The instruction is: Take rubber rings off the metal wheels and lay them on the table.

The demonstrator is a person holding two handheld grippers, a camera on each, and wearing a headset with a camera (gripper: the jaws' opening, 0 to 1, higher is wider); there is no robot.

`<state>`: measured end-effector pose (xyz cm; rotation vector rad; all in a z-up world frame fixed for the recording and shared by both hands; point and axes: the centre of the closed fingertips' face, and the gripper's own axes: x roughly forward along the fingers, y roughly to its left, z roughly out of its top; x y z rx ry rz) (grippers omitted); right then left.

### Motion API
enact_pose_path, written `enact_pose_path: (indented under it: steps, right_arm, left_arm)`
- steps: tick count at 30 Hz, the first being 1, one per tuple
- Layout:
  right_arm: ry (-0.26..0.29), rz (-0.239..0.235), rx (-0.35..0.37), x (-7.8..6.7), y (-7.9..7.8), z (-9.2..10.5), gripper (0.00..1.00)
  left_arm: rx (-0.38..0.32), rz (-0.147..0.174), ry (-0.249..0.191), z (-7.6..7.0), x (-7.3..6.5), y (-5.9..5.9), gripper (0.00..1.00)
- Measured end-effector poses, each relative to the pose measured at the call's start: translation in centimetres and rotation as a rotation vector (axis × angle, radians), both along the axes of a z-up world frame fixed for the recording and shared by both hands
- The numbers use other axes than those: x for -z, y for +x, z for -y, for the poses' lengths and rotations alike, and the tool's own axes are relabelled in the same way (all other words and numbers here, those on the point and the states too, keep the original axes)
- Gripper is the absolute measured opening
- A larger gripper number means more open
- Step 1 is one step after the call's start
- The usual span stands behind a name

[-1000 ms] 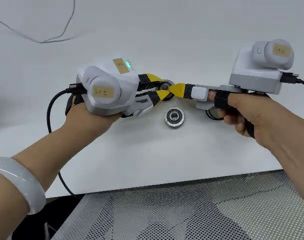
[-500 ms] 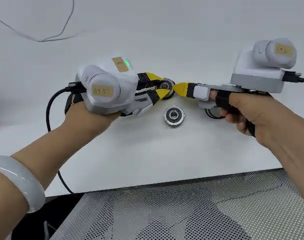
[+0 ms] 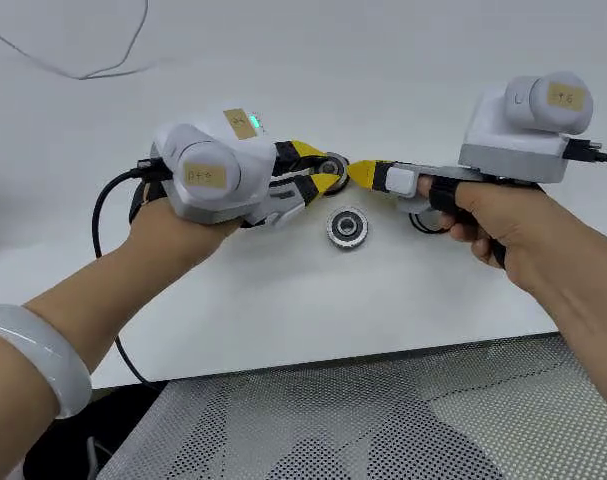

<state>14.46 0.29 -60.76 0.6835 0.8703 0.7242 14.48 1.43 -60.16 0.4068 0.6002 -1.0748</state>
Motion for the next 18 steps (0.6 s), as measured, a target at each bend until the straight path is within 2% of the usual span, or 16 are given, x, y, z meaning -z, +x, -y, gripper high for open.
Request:
enact_pose_path:
  steps: [18]
  right_arm:
    - [-0.009, 0.015, -0.013, -0.52, -0.06, -0.30, 0.00]
  left_arm:
    - [0.005, 0.001, 0.005, 0.06, -0.02, 0.02, 0.13]
